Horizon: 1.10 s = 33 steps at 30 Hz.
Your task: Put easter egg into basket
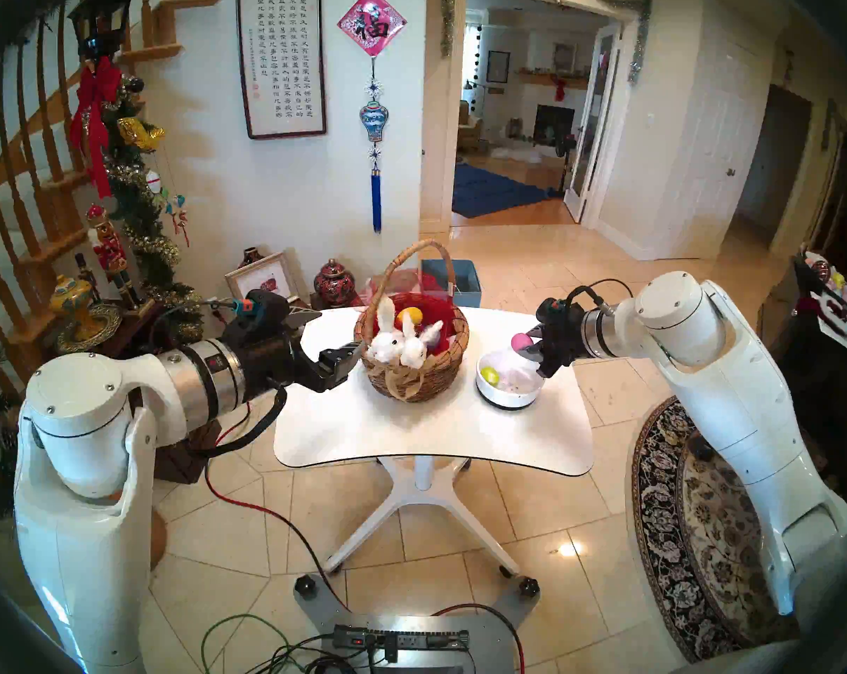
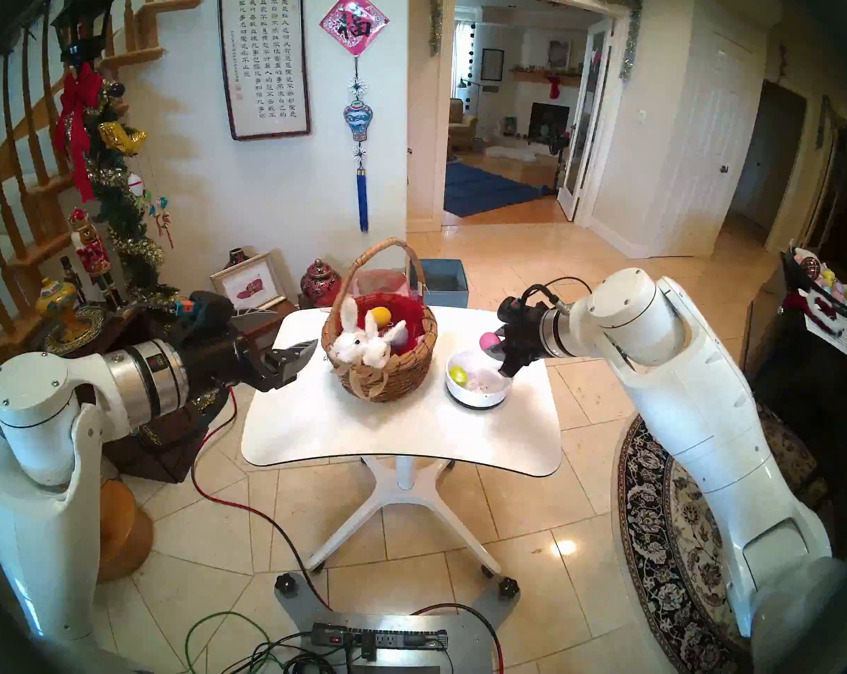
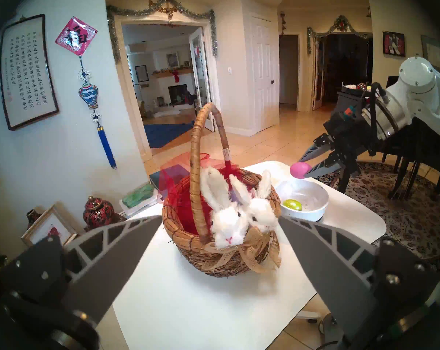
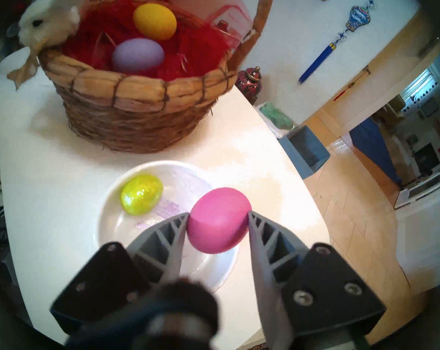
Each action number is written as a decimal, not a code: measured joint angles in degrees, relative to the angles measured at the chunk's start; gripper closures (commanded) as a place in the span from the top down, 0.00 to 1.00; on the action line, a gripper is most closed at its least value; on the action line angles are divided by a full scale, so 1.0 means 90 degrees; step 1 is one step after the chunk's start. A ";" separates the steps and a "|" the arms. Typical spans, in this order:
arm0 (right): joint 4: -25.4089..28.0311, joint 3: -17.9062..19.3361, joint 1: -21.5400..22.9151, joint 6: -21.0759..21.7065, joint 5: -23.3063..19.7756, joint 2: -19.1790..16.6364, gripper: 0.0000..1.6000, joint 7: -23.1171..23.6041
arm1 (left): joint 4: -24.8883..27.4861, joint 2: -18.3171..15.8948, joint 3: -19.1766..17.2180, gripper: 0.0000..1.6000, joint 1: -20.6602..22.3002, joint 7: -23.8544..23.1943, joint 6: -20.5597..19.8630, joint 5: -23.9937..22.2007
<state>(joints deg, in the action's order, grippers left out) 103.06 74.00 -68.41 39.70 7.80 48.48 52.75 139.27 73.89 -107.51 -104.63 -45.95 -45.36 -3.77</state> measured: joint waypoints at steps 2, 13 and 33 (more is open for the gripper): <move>0.0127 0.0029 0.0016 0.0019 -0.0039 -0.0017 0.33 0.0059 | 0.0000 0.0003 -0.0001 1.00 0.0001 -0.0003 0.0000 0.0004; 0.0705 0.0167 0.0102 0.0103 -0.0248 -0.0094 0.36 0.0364 | 0.0000 0.0016 -0.0003 1.00 0.0005 -0.0021 0.0000 0.0023; 0.0070 -0.0419 0.0749 -0.0223 -0.0306 0.0362 0.39 0.0624 | -0.0001 0.0041 -0.0009 1.00 0.0014 -0.0056 -0.0001 0.0061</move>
<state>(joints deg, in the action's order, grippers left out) 103.70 70.23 -61.67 37.69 5.05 51.74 58.36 139.27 74.25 -107.59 -104.50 -46.46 -45.37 -3.23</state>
